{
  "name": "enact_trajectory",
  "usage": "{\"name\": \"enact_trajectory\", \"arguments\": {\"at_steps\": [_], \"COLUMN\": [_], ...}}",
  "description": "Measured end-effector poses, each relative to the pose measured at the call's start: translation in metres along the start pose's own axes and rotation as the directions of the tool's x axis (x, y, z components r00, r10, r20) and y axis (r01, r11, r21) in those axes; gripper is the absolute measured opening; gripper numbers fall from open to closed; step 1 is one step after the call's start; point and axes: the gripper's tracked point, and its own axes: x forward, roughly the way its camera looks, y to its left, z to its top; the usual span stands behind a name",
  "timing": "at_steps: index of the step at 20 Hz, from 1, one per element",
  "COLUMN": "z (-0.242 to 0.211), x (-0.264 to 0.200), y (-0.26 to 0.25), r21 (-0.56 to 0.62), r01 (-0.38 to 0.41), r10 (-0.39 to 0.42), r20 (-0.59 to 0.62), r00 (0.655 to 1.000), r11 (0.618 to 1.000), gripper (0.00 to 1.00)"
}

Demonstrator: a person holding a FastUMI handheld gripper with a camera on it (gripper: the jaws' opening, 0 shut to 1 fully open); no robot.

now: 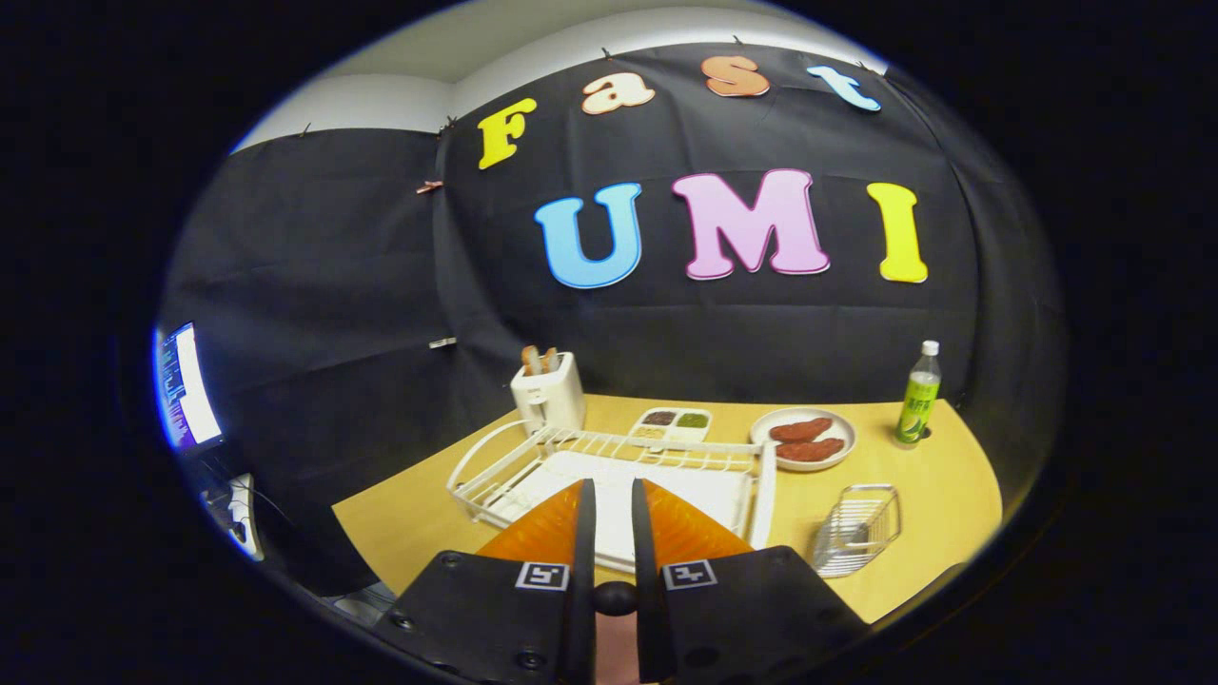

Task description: Take the plate from the dish rack, then take the spoon from the basket and place it into the plate.

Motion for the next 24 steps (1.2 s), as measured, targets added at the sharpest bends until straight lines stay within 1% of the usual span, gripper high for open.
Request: {"name": "enact_trajectory", "arguments": {"at_steps": [3, 7, 11, 15, 20, 24], "z": [-0.033, -0.068, -0.083, -0.094, -0.097, -0.093], "x": [0.018, 0.043, 0.051, 0.052, 0.04, 0.03], "y": [0.027, 0.035, 0.025, 0.022, 0.019, 0.005], "r21": [0.03, 0.001, 0.007, 0.007, 0.017, -0.019], "r01": [-0.045, -0.056, -0.031, -0.034, -0.032, -0.007], "r10": [0.045, 0.056, 0.031, 0.035, 0.033, 0.005], "r20": [-0.026, -0.03, -0.028, -0.046, -0.076, -0.091], "r00": [0.999, 0.998, 0.999, 0.998, 0.997, 0.996], "r11": [0.999, 0.998, 1.0, 0.999, 0.999, 1.0], "gripper": [0.21, 0.21, 0.21, 0.21, 0.24, 0.8]}}
